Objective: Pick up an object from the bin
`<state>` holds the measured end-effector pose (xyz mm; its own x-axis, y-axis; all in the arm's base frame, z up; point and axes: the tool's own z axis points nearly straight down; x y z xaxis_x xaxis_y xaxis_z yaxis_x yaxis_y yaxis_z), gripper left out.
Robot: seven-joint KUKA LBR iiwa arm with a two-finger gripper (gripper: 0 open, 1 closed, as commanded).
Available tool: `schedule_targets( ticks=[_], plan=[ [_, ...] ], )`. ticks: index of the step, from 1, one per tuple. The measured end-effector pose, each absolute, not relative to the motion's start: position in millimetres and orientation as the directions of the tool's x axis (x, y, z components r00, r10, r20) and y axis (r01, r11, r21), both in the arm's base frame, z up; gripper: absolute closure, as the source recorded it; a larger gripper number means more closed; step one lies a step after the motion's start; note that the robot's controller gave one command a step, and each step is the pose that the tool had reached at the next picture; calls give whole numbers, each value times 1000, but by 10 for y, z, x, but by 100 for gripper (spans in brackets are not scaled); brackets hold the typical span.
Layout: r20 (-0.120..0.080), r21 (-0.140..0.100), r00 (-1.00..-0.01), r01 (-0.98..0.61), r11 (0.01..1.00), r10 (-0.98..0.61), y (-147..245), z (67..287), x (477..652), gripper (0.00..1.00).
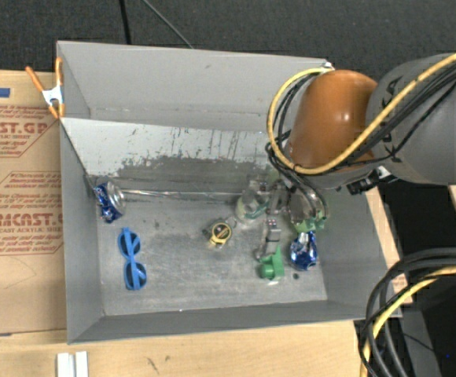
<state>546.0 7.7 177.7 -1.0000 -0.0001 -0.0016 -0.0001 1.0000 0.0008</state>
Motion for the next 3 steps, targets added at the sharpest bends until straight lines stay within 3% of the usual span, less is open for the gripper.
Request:
schedule_targets(
  ticks=[1,2,3],
  plan=[
    [7,-2,-977,215,977,215,-673,712,4999,0],
    [1,0,-978,210,978,210,-653,749,5027,100],
    [-11,2,-975,221,975,221,-541,2557,5244,100]
  ],
)
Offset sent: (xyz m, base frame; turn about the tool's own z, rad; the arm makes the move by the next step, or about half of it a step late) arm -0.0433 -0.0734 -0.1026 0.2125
